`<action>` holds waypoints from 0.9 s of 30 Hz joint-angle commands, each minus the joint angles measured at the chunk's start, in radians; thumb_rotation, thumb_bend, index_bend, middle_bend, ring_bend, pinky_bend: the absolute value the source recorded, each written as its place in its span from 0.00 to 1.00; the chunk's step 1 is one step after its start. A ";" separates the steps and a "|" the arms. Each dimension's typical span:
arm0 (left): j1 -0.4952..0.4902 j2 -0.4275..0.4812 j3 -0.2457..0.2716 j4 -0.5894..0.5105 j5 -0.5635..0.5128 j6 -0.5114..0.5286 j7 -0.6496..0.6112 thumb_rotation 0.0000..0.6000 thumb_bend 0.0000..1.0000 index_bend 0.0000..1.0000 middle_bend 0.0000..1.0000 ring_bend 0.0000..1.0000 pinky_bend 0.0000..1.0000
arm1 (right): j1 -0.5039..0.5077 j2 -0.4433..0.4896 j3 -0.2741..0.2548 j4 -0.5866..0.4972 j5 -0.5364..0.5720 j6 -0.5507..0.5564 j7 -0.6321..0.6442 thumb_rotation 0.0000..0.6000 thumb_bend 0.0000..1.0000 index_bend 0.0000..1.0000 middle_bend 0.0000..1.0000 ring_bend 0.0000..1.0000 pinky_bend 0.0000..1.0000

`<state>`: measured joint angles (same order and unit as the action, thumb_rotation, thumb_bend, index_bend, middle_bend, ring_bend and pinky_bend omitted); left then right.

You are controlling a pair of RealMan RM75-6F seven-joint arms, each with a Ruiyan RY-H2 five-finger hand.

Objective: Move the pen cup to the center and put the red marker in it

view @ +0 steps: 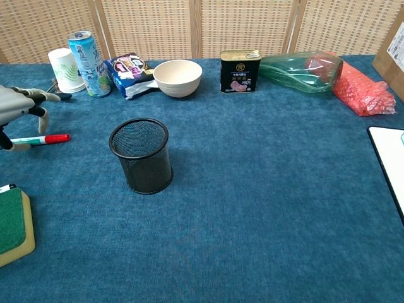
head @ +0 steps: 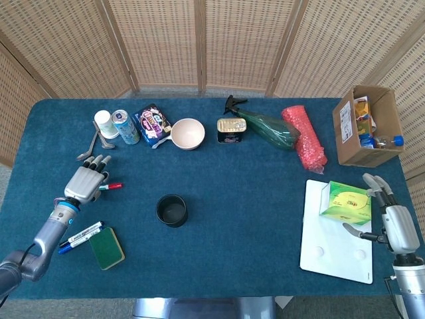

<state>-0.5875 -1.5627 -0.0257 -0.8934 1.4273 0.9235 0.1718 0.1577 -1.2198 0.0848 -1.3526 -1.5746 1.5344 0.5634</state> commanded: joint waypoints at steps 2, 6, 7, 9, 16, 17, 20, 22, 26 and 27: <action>0.000 -0.009 -0.001 0.008 -0.004 -0.004 -0.006 1.00 0.36 0.48 0.00 0.00 0.15 | 0.000 0.000 -0.002 -0.002 -0.003 0.000 0.000 1.00 0.00 0.00 0.10 0.00 0.27; -0.001 -0.021 0.003 0.018 0.000 -0.003 -0.012 1.00 0.36 0.52 0.00 0.00 0.15 | 0.001 0.000 -0.002 -0.002 -0.002 -0.002 0.001 1.00 0.00 0.00 0.10 0.00 0.27; -0.001 -0.023 0.004 0.020 0.001 -0.003 -0.012 1.00 0.36 0.53 0.00 0.00 0.15 | 0.001 0.000 -0.002 -0.002 -0.002 -0.003 0.002 1.00 0.00 0.00 0.10 0.00 0.27; -0.001 -0.029 0.003 0.025 0.001 -0.001 -0.012 1.00 0.36 0.56 0.00 0.00 0.15 | 0.001 0.000 -0.003 -0.001 -0.002 -0.004 0.004 1.00 0.00 0.00 0.11 0.00 0.27; -0.004 -0.036 0.005 0.033 0.004 0.004 0.001 1.00 0.36 0.59 0.00 0.00 0.16 | 0.001 0.002 -0.003 0.000 -0.002 -0.004 0.014 1.00 0.00 0.00 0.11 0.00 0.27; -0.004 -0.036 0.005 0.032 0.005 0.005 0.002 1.00 0.36 0.59 0.00 0.00 0.16 | 0.001 0.003 -0.003 0.000 -0.002 -0.003 0.015 1.00 0.00 0.00 0.11 0.00 0.27; -0.003 -0.032 0.004 0.021 0.008 0.016 -0.002 1.00 0.36 0.59 0.00 0.00 0.16 | 0.001 0.003 -0.004 0.000 -0.003 -0.003 0.017 1.00 0.00 0.00 0.11 0.00 0.27; -0.002 -0.025 0.006 0.009 0.015 0.028 -0.005 1.00 0.36 0.59 0.00 0.00 0.16 | 0.001 0.002 -0.004 0.001 -0.003 -0.004 0.017 1.00 0.00 0.00 0.11 0.00 0.27; 0.001 0.005 0.003 -0.038 0.031 0.064 -0.017 1.00 0.36 0.60 0.00 0.00 0.17 | 0.003 0.002 -0.006 -0.001 -0.006 -0.005 0.013 1.00 0.00 0.00 0.11 0.00 0.27; 0.001 0.012 0.002 -0.048 0.033 0.070 -0.020 1.00 0.36 0.60 0.00 0.00 0.17 | 0.003 0.002 -0.006 -0.002 -0.006 -0.004 0.013 1.00 0.00 0.00 0.11 0.00 0.27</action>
<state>-0.5876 -1.5630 -0.0216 -0.9267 1.4538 0.9808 0.1580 0.1601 -1.2179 0.0790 -1.3547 -1.5809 1.5303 0.5759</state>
